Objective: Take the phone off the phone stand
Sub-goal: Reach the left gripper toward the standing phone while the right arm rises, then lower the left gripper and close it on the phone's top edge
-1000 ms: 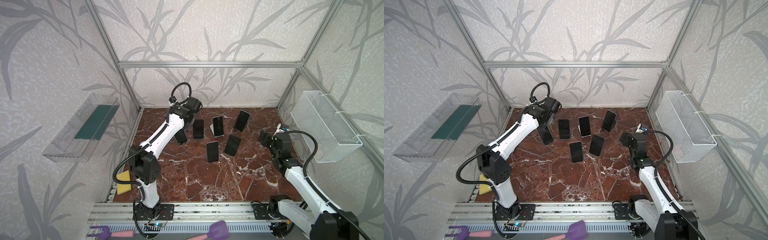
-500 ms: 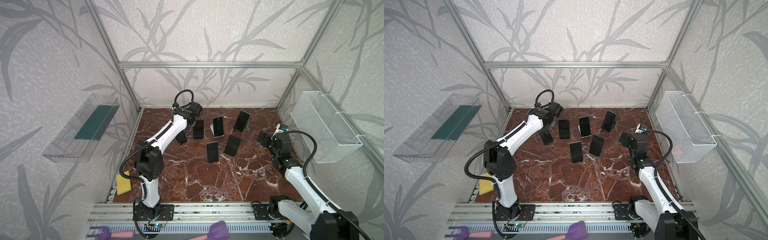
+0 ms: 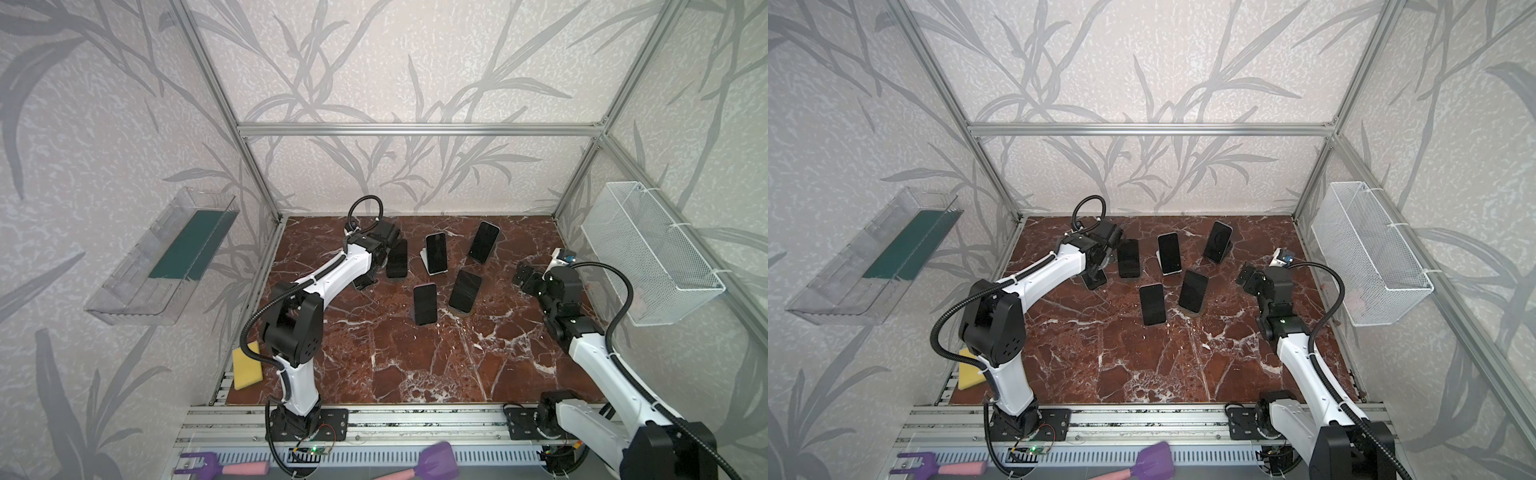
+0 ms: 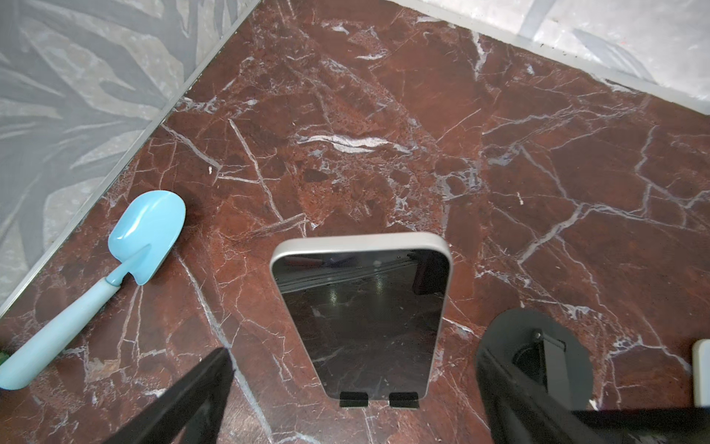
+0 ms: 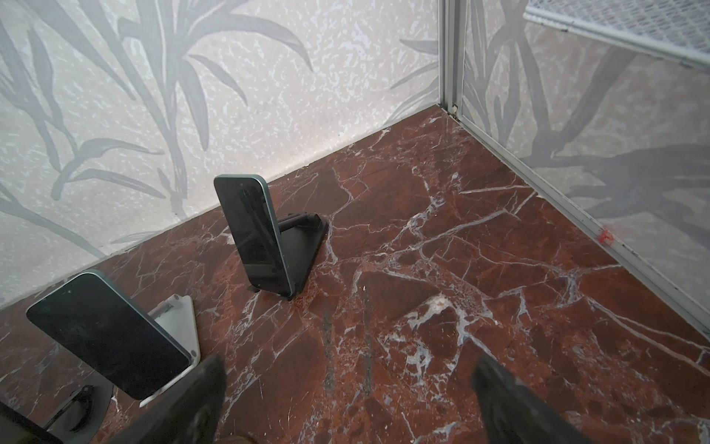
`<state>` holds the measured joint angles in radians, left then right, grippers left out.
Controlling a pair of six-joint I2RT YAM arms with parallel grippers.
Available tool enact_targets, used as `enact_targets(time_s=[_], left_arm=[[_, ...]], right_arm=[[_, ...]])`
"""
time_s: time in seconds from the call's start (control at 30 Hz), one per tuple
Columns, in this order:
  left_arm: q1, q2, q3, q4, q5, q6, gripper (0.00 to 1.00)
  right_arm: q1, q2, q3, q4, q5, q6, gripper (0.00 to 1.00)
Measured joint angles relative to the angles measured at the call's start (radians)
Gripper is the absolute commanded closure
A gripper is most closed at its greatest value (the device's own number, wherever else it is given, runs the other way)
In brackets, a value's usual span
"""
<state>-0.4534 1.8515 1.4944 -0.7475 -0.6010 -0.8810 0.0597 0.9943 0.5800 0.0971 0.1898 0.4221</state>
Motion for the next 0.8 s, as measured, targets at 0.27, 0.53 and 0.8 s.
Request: enact_targets(time_s=[0.27, 0.53, 0.8], left_arm=[[0.010, 0.000, -0.033, 0.059, 0.018, 0.043, 0.01], [0.010, 0.000, -0.053, 0.104, 0.019, 0.044, 0.01], [0.010, 0.002, -0.114, 0.164, 0.020, 0.062, 0.01]], right_arm=[[0.000, 0.009, -0.006, 0.013, -0.009, -0.002, 0.01], [0.000, 0.016, -0.006, 0.015, -0.008, -0.004, 0.01], [0.000, 0.016, -0.013, 0.020, 0.000, -0.004, 0.01]])
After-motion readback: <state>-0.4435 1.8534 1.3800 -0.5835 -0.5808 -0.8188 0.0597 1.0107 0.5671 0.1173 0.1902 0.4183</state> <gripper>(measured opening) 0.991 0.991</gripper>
